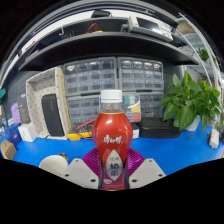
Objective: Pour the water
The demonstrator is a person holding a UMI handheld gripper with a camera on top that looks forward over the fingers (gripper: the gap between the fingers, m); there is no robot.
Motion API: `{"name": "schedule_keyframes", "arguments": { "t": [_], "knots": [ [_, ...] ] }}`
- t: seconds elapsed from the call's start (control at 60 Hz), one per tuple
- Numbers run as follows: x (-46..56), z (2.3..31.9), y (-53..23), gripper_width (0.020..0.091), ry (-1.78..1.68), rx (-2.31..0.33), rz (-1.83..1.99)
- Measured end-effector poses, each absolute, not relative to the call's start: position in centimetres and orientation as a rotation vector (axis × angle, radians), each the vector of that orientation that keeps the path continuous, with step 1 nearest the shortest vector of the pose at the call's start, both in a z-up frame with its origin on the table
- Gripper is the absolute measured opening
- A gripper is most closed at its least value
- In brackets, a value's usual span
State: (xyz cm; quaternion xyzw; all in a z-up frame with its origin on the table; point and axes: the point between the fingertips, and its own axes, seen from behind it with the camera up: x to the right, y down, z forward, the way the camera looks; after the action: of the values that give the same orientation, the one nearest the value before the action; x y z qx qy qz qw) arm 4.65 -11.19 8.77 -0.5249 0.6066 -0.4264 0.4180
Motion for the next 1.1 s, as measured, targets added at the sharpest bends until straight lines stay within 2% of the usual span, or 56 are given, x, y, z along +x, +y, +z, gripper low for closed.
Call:
{"name": "schedule_keyframes", "arguments": {
  "t": [0.083,0.1,0.133,0.283,0.35,0.433,0.45,0.65,0.767,1.1],
  "knots": [
    [4.2,8.8,-11.1,0.0305,1.512,-1.319,-1.095],
    [4.1,8.7,-11.0,0.0338,1.510,-1.321,-1.099],
    [4.0,8.7,-11.0,0.0334,1.509,-1.322,-1.106],
    [3.7,8.6,-11.0,0.0452,1.518,-1.315,-1.106],
    [3.0,7.3,-11.3,0.0558,1.576,-1.351,-1.085],
    [1.5,5.8,-11.8,0.0775,1.635,-1.404,-1.103],
    [1.1,5.7,-11.7,0.0794,1.640,-1.406,-1.103],
    [-6.0,5.5,-9.8,0.0779,1.721,-1.380,-1.067],
    [-10.3,6.7,-7.0,0.0781,1.723,-1.439,-1.050],
    [-15.9,14.5,4.1,0.0791,1.599,-1.475,-0.985]
  ]
}}
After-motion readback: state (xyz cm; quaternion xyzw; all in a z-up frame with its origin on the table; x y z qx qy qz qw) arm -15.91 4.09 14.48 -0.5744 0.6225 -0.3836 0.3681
